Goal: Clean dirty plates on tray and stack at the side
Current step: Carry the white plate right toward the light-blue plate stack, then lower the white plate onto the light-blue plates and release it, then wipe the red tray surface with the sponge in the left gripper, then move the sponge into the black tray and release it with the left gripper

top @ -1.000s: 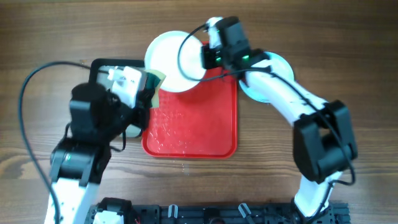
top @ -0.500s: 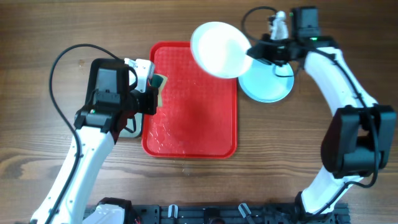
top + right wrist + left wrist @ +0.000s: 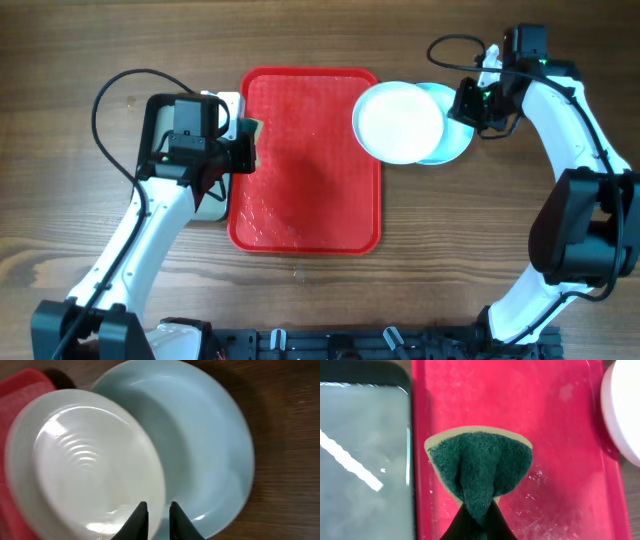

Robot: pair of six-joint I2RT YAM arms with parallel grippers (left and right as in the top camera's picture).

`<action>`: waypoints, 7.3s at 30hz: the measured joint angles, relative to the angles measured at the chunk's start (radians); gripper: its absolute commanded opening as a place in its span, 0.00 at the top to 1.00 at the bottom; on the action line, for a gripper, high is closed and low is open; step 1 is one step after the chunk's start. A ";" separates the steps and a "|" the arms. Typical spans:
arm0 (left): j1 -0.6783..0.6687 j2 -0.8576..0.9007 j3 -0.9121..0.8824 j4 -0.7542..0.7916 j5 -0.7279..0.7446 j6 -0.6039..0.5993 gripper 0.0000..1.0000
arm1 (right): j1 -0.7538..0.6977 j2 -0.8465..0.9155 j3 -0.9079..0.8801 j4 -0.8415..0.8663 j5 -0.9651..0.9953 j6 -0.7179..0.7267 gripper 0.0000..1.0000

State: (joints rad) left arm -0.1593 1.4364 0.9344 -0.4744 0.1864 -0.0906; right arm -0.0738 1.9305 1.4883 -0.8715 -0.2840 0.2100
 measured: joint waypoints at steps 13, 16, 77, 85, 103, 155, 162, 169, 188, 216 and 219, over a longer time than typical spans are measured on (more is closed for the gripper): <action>0.000 0.108 0.000 0.005 0.048 -0.021 0.96 | 0.000 0.000 -0.002 0.016 0.056 -0.014 0.64; 0.000 0.108 0.000 0.014 0.048 -0.021 0.96 | 0.000 0.000 -0.002 0.029 0.008 -0.019 0.60; 0.000 0.108 0.000 0.003 0.059 -0.021 0.96 | -0.017 0.010 0.021 0.065 0.086 -0.073 0.96; 0.000 0.108 0.000 0.003 0.059 -0.021 0.96 | -0.041 0.010 -0.068 0.066 0.102 -0.074 0.96; 0.000 0.108 0.000 0.003 0.059 -0.021 0.96 | -0.041 0.010 -0.082 0.082 0.174 -0.077 0.57; -0.751 0.108 -0.002 -0.514 0.090 -0.117 0.96 | -0.041 0.010 -0.008 0.154 -0.018 0.468 0.00; -0.751 0.108 -0.121 -0.421 0.073 -0.287 0.96 | -0.041 0.010 -0.008 0.154 -0.018 0.471 0.01; -0.751 0.108 -0.173 -0.388 0.035 -0.417 0.96 | -0.041 0.010 -0.008 0.155 -0.018 0.471 0.00; -0.751 0.108 -0.173 -0.478 -0.027 -0.898 0.96 | -0.041 0.010 -0.008 0.154 -0.018 0.471 0.00; -0.525 -0.362 -0.120 -0.607 -0.230 -1.181 0.96 | -0.041 0.010 -0.008 0.155 -0.018 0.471 0.00; -0.380 -0.360 -0.079 -0.522 -0.234 -1.071 0.96 | -0.041 0.010 -0.008 0.154 -0.017 0.471 0.00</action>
State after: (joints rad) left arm -0.5388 1.0760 0.8558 -0.9966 -0.0479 -1.1618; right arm -0.1150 1.9400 1.4799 -0.7170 -0.3012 0.6811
